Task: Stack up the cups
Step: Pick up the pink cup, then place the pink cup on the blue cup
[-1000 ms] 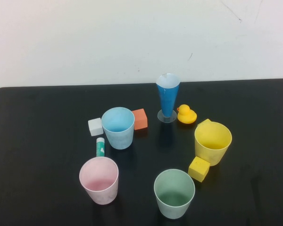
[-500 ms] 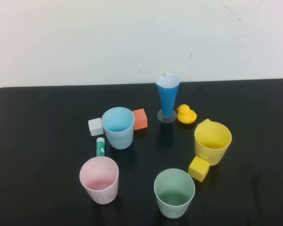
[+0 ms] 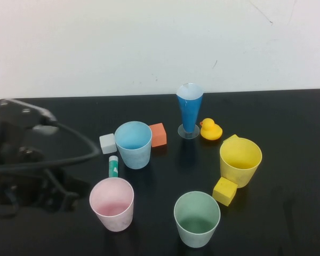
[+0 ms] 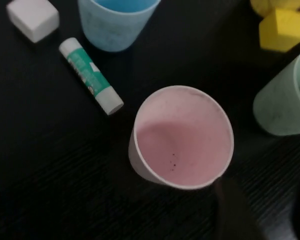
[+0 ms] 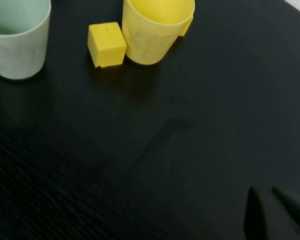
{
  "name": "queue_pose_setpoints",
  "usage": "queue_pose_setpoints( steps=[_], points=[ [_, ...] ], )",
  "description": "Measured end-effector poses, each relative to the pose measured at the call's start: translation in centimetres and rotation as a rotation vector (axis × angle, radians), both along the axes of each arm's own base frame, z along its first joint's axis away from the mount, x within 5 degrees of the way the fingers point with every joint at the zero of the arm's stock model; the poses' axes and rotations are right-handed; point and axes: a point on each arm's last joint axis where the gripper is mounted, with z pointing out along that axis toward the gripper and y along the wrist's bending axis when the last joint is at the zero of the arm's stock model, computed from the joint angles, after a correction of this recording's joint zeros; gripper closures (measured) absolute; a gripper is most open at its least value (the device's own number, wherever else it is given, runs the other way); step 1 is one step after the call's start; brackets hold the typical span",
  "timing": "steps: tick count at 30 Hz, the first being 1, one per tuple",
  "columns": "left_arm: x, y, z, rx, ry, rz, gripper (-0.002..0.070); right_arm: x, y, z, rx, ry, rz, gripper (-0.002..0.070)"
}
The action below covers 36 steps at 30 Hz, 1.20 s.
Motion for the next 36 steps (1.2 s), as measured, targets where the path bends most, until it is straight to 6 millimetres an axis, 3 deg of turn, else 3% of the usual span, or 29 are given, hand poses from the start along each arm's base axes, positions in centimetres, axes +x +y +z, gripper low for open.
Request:
queue_pose_setpoints(
  steps=[2, 5, 11, 19, 21, 24, 26, 28, 31, 36],
  points=[
    [1.0, -0.8, -0.6, 0.029, 0.009, -0.028, 0.0333, 0.0, 0.0, 0.0, -0.001, -0.008, 0.0, 0.0679],
    [2.4, -2.0, -1.6, 0.079, -0.006, -0.047, 0.0235, 0.1, 0.0, 0.1, -0.002, -0.017, -0.001, 0.0679],
    [5.3, -3.6, -5.2, 0.167, -0.016, -0.045, 0.0193, 0.1, 0.0, 0.1, -0.002, -0.018, 0.0, 0.0679],
    [7.5, -3.9, -8.8, 0.227, 0.027, -0.016, 0.0192, 0.1, 0.0, 0.1, 0.005, -0.016, 0.001, 0.0679],
    [7.7, -3.9, -9.4, 0.237, 0.039, -0.016, 0.022, 0.1, 0.0, 0.0, 0.005, -0.014, 0.001, 0.0679],
    [8.1, -4.0, -10.2, 0.245, 0.063, -0.018, 0.0378, 0.1, 0.1, 0.0, 0.007, -0.013, 0.001, 0.0679],
    [8.2, -4.0, -10.3, 0.245, 0.071, -0.022, 0.0529, 0.1, 0.1, 0.0, 0.007, -0.013, 0.001, 0.0679],
    [8.4, -4.2, -9.7, 0.238, 0.078, -0.037, 0.0607, 0.1, 0.1, 0.0, 0.009, -0.014, 0.001, 0.0679],
    [9.3, -4.8, -7.8, 0.214, 0.069, -0.066, 0.0652, 0.1, 0.1, 0.0, 0.01, -0.015, 0.002, 0.0679],
    [11.5, -6.0, -2.1, 0.154, -0.009, -0.1, 0.0658, 0.1, 0.1, 0.0, 0.01, -0.013, 0.002, 0.0679]
  ],
)
